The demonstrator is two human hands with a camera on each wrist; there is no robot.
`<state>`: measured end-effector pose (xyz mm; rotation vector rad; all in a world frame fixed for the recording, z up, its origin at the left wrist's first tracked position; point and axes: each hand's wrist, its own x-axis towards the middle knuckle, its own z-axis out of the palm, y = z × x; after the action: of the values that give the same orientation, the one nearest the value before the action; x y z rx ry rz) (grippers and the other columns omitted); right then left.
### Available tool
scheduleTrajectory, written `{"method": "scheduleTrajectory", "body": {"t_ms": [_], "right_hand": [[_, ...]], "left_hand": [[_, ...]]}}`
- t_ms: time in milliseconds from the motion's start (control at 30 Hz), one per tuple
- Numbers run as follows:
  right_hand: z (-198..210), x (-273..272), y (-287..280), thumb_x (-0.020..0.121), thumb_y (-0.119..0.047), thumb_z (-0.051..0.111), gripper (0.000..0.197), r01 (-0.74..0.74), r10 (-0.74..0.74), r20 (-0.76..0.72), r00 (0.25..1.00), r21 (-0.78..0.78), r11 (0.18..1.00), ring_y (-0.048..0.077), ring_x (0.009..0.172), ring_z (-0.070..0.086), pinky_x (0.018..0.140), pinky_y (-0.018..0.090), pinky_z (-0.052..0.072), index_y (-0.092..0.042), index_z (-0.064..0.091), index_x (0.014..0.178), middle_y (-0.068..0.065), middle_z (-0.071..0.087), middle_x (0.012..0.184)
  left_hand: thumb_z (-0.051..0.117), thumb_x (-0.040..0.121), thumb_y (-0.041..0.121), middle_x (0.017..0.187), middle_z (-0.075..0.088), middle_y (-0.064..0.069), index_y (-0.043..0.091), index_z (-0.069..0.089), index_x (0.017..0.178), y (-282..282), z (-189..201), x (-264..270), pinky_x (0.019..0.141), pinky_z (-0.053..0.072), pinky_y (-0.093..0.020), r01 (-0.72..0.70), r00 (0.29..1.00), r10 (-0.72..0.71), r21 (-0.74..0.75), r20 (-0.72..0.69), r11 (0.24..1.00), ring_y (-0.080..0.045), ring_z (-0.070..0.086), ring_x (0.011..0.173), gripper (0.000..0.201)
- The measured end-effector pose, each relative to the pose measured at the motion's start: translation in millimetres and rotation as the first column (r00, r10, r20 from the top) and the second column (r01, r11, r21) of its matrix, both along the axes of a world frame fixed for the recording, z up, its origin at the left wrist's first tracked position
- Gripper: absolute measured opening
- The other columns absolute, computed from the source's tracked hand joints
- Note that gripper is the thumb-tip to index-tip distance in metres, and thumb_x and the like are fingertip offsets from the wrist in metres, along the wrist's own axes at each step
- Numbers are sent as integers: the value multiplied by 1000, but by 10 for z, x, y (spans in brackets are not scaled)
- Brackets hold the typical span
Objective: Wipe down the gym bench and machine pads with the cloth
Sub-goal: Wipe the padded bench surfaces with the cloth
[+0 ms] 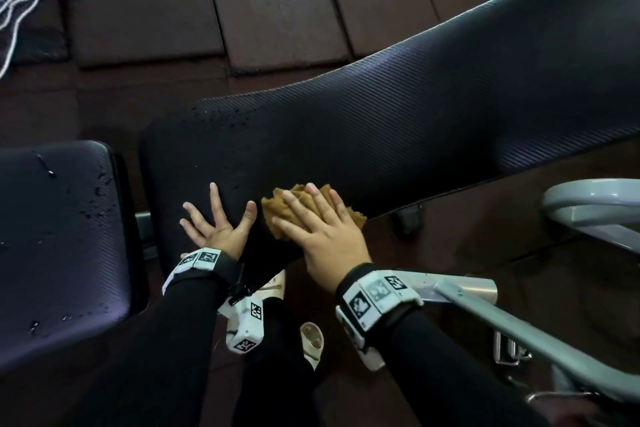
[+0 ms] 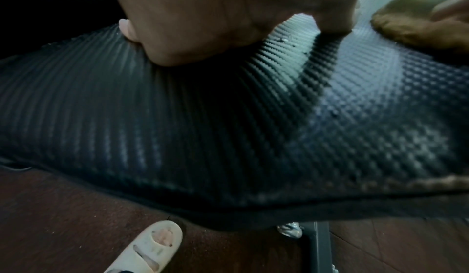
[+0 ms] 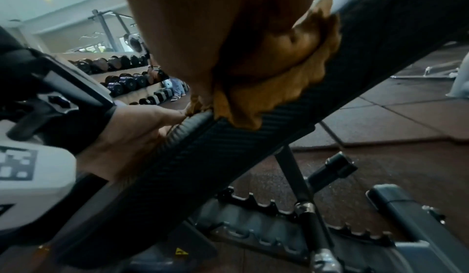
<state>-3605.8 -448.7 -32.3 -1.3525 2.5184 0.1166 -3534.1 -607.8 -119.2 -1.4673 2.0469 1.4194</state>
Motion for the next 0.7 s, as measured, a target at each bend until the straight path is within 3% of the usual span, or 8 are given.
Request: {"method": "scheduleTrajectory", "body": {"t_ms": [67,133,300,400,533,633,700], "right_hand": [[99,-77,114,79,-26,57,55,24,-25,-53,998,-17,1000,28,143,20,116,51,10,-40,50,131,-6,28,152],[192,-244,220,78,-24,60,54,103,-110,-108,988,-68,992,29,141,25,114,53,16,-39,54,129,-6,34,150],[337,-751,175,82,-23,59,52,306,-335,-171,927,-176,936,32,142,20,115,52,8,-38,51,132,-3,32,151],[304,-712,-7,88,-27,54,50,368,-393,-155,906,-169,914,33,144,9,116,51,-1,-36,46,136,-1,23,155],[196,-276,-172,84,-28,53,55,288,-291,-4,957,-128,949,33,144,0,114,51,-9,-34,43,139,2,16,156],[105,39,-186,88,-30,45,57,178,-174,148,974,-19,984,24,140,-19,111,45,-19,-38,32,143,-6,6,157],[112,116,-136,91,-31,42,54,153,-152,180,972,12,988,20,139,-21,112,44,-19,-39,29,144,-10,2,157]], "left_hand": [[27,52,95,154,-29,7,82,-23,108,0,4,1,110,-9,-63,-6,1000,6,5,-16,1000,-24,-26,142,75],[26,51,96,154,-30,9,82,-23,106,0,21,-7,110,-10,-64,-11,1000,11,2,-20,1000,-23,-26,142,75],[26,54,92,152,-34,7,77,-26,110,-29,62,-9,110,-9,-64,28,999,-28,34,16,999,-24,-29,140,79],[33,65,87,151,-35,6,70,-26,119,-28,70,-20,110,-8,-64,37,999,-39,54,37,998,-24,-30,140,81],[37,73,82,151,-36,7,67,-22,126,-17,68,-17,110,-9,-65,45,999,-46,44,28,998,-22,-31,139,82],[34,71,85,153,-33,7,65,-15,134,9,54,-14,107,-11,-66,48,998,-49,2,38,999,-20,-28,141,82],[34,72,85,154,-30,8,64,-11,136,45,49,3,106,-13,-65,23,999,-22,-43,23,999,-17,-27,141,82]]}}
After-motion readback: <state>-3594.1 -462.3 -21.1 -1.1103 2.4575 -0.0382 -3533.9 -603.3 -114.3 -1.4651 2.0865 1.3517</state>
